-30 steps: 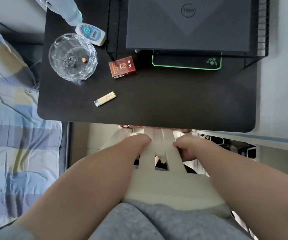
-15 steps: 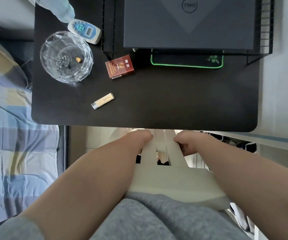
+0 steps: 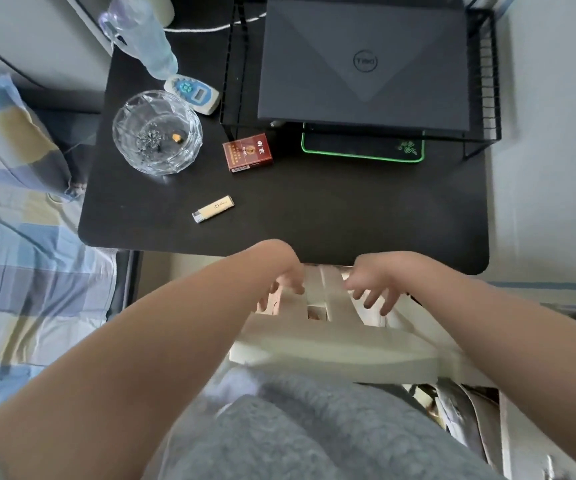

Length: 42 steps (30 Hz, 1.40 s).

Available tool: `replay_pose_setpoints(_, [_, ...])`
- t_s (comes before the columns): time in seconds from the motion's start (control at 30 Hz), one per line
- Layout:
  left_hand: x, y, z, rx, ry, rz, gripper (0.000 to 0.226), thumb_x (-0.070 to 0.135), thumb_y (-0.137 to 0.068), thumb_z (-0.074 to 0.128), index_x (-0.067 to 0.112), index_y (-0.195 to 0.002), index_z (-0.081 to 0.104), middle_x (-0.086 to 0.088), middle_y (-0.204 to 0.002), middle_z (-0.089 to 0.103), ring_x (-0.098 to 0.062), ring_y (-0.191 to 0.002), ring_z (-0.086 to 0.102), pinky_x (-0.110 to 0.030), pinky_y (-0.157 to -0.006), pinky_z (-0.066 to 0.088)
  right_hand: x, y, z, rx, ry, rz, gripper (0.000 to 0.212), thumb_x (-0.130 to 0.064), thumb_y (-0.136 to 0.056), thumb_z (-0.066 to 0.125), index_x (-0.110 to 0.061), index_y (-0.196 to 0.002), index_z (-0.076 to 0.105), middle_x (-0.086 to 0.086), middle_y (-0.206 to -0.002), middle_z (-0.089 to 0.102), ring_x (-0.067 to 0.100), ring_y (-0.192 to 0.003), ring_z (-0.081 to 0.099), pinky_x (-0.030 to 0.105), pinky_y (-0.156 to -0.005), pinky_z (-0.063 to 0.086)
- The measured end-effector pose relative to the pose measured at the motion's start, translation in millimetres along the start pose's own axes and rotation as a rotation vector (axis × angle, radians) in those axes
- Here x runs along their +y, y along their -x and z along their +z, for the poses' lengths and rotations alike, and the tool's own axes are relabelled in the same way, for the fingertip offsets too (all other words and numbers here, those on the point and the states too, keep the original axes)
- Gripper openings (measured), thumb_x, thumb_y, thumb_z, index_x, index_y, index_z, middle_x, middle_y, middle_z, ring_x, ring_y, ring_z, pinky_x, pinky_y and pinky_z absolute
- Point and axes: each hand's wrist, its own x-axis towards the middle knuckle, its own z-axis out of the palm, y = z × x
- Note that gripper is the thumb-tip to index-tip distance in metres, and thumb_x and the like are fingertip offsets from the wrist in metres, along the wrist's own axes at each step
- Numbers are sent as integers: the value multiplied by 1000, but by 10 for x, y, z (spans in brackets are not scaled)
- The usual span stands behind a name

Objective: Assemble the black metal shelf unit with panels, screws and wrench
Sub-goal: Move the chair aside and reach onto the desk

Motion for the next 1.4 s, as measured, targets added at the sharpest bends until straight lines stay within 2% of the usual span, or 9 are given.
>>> replay_pose_setpoints(0.1, [-31, 266, -39, 86, -12, 63, 62, 51, -102, 38, -2, -132, 50, -17, -104, 75, -33, -97, 72, -41, -89, 55, 8, 219, -101, 198, 75, -125, 34, -36, -98, 56, -15, -125, 62, 8, -116, 70, 26, -102, 71, 43, -87, 60])
replay_pose_setpoints(0.17, [-111, 385, -34, 184, 40, 175, 50, 49, -102, 39, 6, -119, 57, -11, -98, 75, -30, -93, 72, -43, -89, 56, 17, 394, -113, 374, 71, -241, 37, -37, -100, 57, -22, -134, 59, 3, -118, 70, 25, -104, 68, 35, -86, 54])
replay_pose_setpoints(0.27, [-286, 473, 6, 533, 20, 384, 34, 41, -101, 44, 12, -108, 61, -1, -91, 67, -26, -89, 66, -36, -79, 54, 19, 601, -53, 586, 91, -436, 39, -33, -103, 54, -24, -140, 55, -4, -132, 63, 19, -115, 61, 32, -94, 46])
replay_pose_setpoints(0.4, [-534, 550, 146, 881, 197, 488, 31, 44, -100, 47, 24, -123, 56, 3, -118, 63, -20, -105, 58, -41, -94, 50, -39, 761, 96, 808, 133, -594, 38, -27, -101, 55, -24, -139, 54, -7, -136, 58, 16, -123, 55, 40, -100, 48])
replay_pose_setpoints(0.63, [-897, 742, 130, 1195, 187, 599, 45, 47, -99, 50, 29, -140, 47, 9, -148, 44, -18, -141, 29, -43, -112, 34, -385, 1042, 234, 1098, 252, -650, 55, -27, -98, 61, -19, -149, 42, 1, -151, 43, 24, -141, 36, 44, -114, 32])
replay_pose_setpoints(0.77, [-1106, 834, -65, 1291, 122, 628, 53, 50, -99, 48, 31, -147, 40, 9, -156, 34, -20, -147, 17, -45, -116, 24, -692, 1110, 323, 1228, 302, -536, 68, -37, -99, 58, -21, -157, 27, 4, -160, 29, 26, -151, 20, 47, -121, 18])
replay_pose_setpoints(0.87, [-1312, 873, -234, 1301, 53, 676, 57, 52, -99, 47, 33, -151, 32, 8, -162, 24, -20, -151, 8, -48, -119, 18, -957, 1138, 428, 1268, 270, -444, 71, -42, -100, 54, -24, -159, 19, 4, -164, 21, 27, -154, 13, 50, -122, 14])
replay_pose_setpoints(1.2, [-2052, 987, -692, 1240, -230, 887, 66, 57, -98, 44, 35, -156, 23, 7, -167, 9, -22, -153, -2, -51, -121, 9, -1686, 1251, 1216, 1366, -1, -141, 74, -44, -100, 54, -25, -159, 14, 0, -165, 21, 24, -154, 13, 52, -123, 15])
replay_pose_setpoints(1.4, [-1845, 1171, -473, 1191, -412, 1078, 66, 59, -98, 43, 36, -155, 22, 6, -167, 9, -20, -153, -2, -50, -121, 9, -1576, 1524, 1700, 1424, -144, 18, 74, -43, -99, 54, -26, -160, 14, -1, -167, 17, 25, -154, 11, 53, -123, 12])
